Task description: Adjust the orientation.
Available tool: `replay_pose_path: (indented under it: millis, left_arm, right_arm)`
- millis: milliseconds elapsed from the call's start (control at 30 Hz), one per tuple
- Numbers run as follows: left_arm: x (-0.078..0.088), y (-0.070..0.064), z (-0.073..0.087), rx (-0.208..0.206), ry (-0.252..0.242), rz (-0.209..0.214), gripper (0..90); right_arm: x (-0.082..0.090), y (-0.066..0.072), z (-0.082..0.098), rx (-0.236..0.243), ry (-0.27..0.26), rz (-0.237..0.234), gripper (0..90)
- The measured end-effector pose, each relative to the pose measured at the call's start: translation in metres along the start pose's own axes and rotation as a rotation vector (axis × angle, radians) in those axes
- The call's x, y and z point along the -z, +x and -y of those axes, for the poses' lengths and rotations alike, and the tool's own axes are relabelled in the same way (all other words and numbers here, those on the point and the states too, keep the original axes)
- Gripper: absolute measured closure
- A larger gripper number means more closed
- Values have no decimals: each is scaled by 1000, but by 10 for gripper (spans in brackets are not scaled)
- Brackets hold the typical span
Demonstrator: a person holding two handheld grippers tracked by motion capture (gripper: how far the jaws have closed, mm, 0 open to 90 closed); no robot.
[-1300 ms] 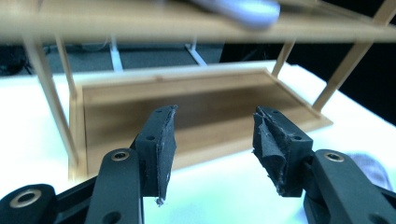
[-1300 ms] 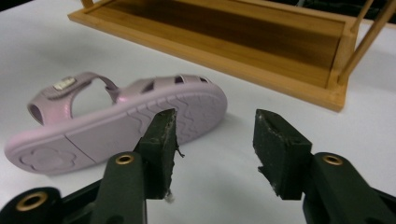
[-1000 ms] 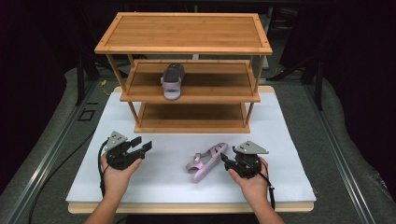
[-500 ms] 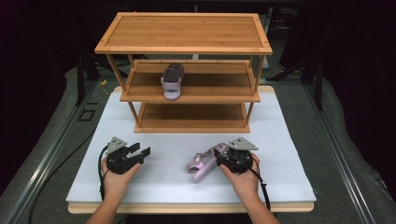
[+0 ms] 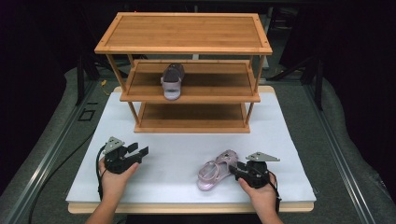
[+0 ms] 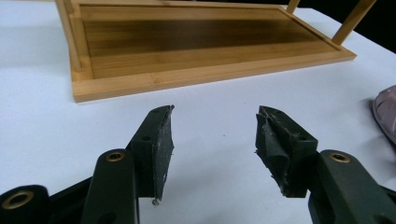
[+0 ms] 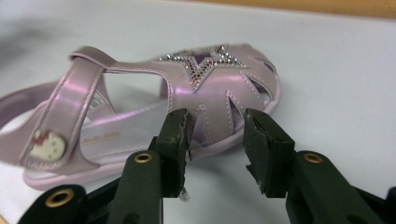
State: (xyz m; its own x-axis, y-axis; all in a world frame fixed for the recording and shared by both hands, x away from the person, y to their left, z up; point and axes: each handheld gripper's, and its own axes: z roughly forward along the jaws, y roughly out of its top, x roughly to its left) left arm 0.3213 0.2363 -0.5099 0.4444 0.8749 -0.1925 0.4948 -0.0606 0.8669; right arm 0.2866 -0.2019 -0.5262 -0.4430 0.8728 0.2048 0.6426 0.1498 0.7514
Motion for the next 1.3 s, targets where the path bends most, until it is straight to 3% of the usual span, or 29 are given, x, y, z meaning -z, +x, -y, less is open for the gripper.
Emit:
replay_pose_path:
  millis: [33, 67, 133, 267, 333, 400, 467, 533, 633, 700, 733, 767, 800, 933, 967, 1033, 1067, 1100, 1133, 1267, 1300]
  left_arm:
    - [0, -1, 0, -1, 0, 3, 462]
    - [-1, -1, 0, -5, 0, 3, 462]
    - [-1, -1, 0, -6, 0, 6, 463]
    - [-1, 1, 0, 1, 3, 6, 463]
    - [-1, 1, 1, 2, 4, 5, 464]
    - [-1, 2, 1, 5, 4, 5, 464]
    - [-1, 3, 1, 7, 1, 5, 465]
    - [0, 3, 1, 2, 4, 5, 465]
    - [1, 4, 2, 6, 3, 2, 465]
    - [2, 5, 1, 11, 5, 1, 466]
    - [2, 6, 1, 11, 2, -1, 465]
    - [2, 6, 1, 15, -2, 0, 465]
    - [2, 6, 1, 19, -1, 3, 465]
    - [0, 5, 1, 19, 9, -1, 465]
    - [0, 4, 1, 19, 9, 1, 465]
    - [-1, 4, 1, 16, 13, 2, 465]
    - [-1, 4, 1, 16, 13, 2, 465]
    - [-1, 5, 1, 16, 19, 0, 465]
    - [-1, 6, 1, 20, 20, 0, 465]
    - [0, 8, 1, 27, 17, -3, 466]
    - [0, 8, 1, 28, 14, -4, 466]
  right_arm:
    - [-3, -3, 2, 12, 20, 10, 686]
    - [-3, -3, 2, 12, 20, 10, 686]
    - [-5, -6, 1, 9, 13, 42, 681]
    - [-19, -21, -11, -60, -5, 15, 669]
    - [-26, -27, -19, -59, -19, 32, 642]
    - [-33, -31, -25, -74, -23, 5, 619]
    - [-32, -34, -28, -87, -34, 0, 606]
    - [-24, -33, -29, -80, -51, 29, 583]
    - [0, -26, -28, -43, -102, 58, 557]
    - [20, -19, -24, -9, -130, 41, 540]
    - [28, -13, -21, 14, -145, 41, 529]
    - [37, -4, -14, 69, -149, 47, 490]
    - [37, -4, -14, 69, -149, 47, 490]
    - [33, 7, -3, 111, -66, 17, 499]
    - [30, 7, -1, 117, -49, 18, 530]
    - [23, 3, 0, 133, 0, 19, 708]
    - [23, 3, 0, 133, 0, 19, 708]
    - [22, 1, -1, 128, 4, 11, 787]
    - [21, -1, -3, 133, 1, -4, 797]
    - [21, -7, -13, 189, 12, 60, 831]
    - [22, -10, -17, 210, -9, 58, 836]
